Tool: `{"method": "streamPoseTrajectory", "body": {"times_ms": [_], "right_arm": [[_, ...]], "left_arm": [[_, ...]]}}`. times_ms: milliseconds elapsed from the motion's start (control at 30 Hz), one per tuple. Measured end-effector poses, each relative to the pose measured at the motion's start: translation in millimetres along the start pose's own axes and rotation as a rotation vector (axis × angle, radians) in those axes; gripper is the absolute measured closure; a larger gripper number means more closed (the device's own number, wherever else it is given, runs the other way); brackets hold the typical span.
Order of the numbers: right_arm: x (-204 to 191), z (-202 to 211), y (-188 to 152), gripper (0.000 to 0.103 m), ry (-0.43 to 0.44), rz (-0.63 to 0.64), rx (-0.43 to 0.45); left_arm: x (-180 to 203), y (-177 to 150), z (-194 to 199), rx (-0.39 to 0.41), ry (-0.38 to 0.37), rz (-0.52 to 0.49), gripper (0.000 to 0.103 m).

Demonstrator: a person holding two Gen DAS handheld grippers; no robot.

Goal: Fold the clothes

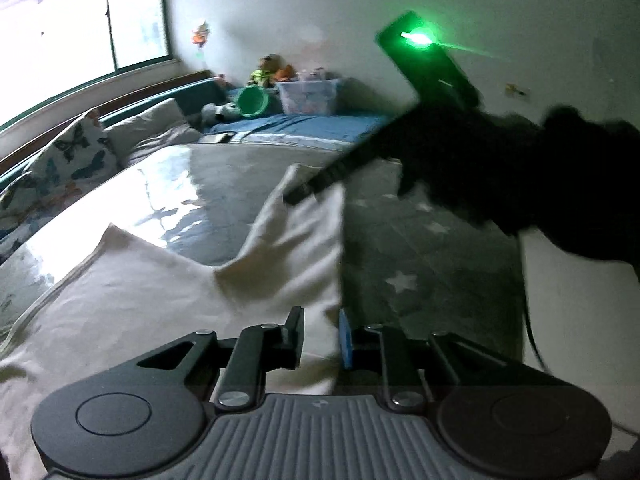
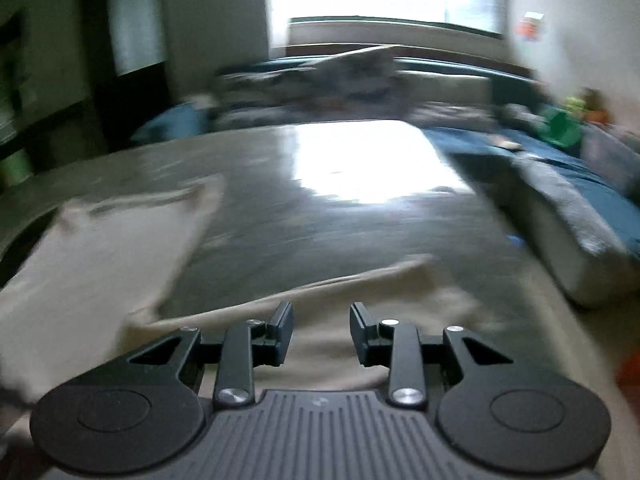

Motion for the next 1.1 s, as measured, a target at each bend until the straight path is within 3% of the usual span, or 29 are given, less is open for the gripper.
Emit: {"method": "streamPoseTrajectory", "body": {"times_ms": [133,533,867,1100], "right_arm": [[-14,-16,3,0.072,0.018,0.063,-0.026],[48,-51,15,0.07,-0.119,-0.059,-0.033],[90,-31,1,0.064,-0.193,-0.168,-0.032],[98,-22,-20,0.064,-0.164,-0.257,-0.038]], "left_arm": [[-7,-2,-3,-0.028,0.001,0.027,0.082],[-6,-8,-3,-0.044,-0.023,0.02,0.079],[-4,-9,-5,-0.042,-0.019,0.016,0.074],[-6,-7,-1,-0.033,-0.001,0.027,0.07]]}}
Point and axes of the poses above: each gripper's, at about its wrist camera, not at the fingertips, and z roughly against the way its jaws point, x to its right, y to its top, the point moved 2 cm from there along -z, roughly the way its jaws point, and after that the axes turned 12 degrees about z, right-handed, at the moved point
